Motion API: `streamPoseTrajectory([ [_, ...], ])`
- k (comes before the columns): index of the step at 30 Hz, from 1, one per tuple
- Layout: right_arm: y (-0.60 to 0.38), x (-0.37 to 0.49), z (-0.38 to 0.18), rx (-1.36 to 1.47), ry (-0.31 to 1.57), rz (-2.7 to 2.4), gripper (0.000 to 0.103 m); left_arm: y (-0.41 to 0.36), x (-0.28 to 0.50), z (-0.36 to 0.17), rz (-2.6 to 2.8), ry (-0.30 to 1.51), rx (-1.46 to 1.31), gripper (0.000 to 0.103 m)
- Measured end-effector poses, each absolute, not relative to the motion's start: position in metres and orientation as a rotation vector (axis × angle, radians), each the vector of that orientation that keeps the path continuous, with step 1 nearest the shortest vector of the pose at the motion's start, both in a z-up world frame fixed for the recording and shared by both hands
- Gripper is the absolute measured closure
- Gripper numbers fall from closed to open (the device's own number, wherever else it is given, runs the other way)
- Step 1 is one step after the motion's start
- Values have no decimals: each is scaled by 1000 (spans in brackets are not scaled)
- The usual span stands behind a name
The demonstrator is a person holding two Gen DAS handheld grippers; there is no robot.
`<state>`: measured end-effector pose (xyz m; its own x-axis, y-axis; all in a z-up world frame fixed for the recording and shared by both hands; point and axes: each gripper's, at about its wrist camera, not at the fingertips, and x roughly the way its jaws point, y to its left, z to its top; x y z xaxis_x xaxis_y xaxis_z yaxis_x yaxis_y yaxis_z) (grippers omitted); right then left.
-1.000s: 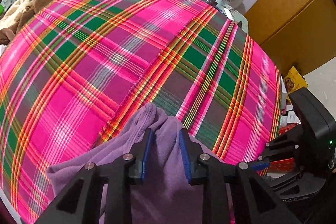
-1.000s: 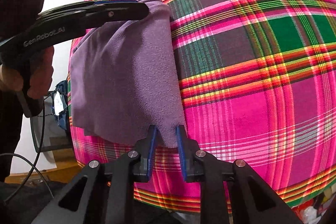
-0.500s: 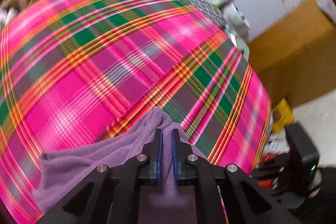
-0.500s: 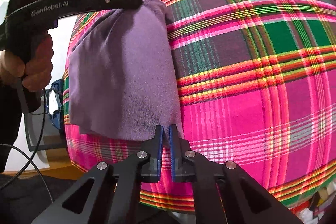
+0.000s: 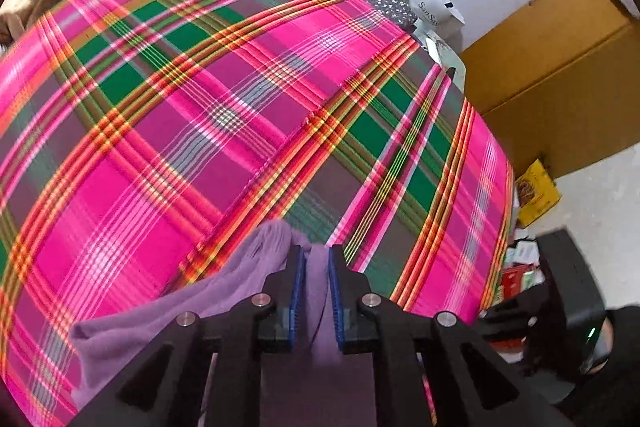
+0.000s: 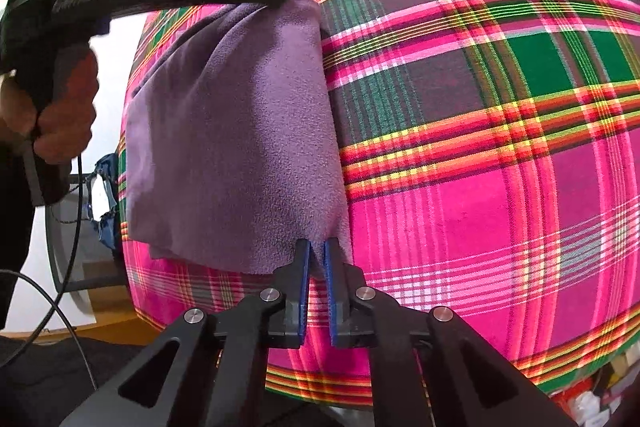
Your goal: Fold clothes
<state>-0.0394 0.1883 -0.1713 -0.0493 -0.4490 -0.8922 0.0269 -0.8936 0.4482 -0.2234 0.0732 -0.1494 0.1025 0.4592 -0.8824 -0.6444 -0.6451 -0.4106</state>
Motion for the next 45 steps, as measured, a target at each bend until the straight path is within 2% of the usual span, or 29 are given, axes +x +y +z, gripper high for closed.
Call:
streamPoseTrajectory([
  [2, 189, -40, -172, 1901, -452, -2010, 95, 76, -228, -154, 1654, 168, -1587, 92],
  [3, 189, -40, -172, 1901, -455, -2009, 95, 78, -230, -157, 1645, 168, -1607, 97],
  [7, 190, -40, -172, 1900, -472, -2011, 96, 88, -221, -155, 1664, 287, -1577, 100],
  [10, 191, -40, -172, 1895, -473, -2015, 96, 85, -217, -150, 1732, 301, -1543, 101],
  [15, 189, -37, -171, 1880, -443, -2030, 97, 59, -241, -158, 1812, 102, -1609, 102],
  [22, 189, -36, -176, 1887, -494, -2014, 97, 52, -244, -159, 1803, -31, -1603, 101],
  [24, 192, -36, -175, 1893, -521, -2009, 93, 46, -242, -154, 1776, -71, -1588, 101],
  [30, 196, -33, -164, 1895, -499, -2047, 92, 31, -247, -121, 1855, -207, -1499, 101],
  [36, 193, -35, -146, 1850, -397, -2153, 91, -8, -212, -87, 1939, -149, -1403, 101],
  [40, 185, -43, -136, 1822, -366, -2193, 91, -23, -172, -98, 1977, -17, -1443, 101],
  [45, 169, -50, -135, 1794, -321, -2180, 91, -57, -161, -125, 2083, -63, -1571, 101],
])
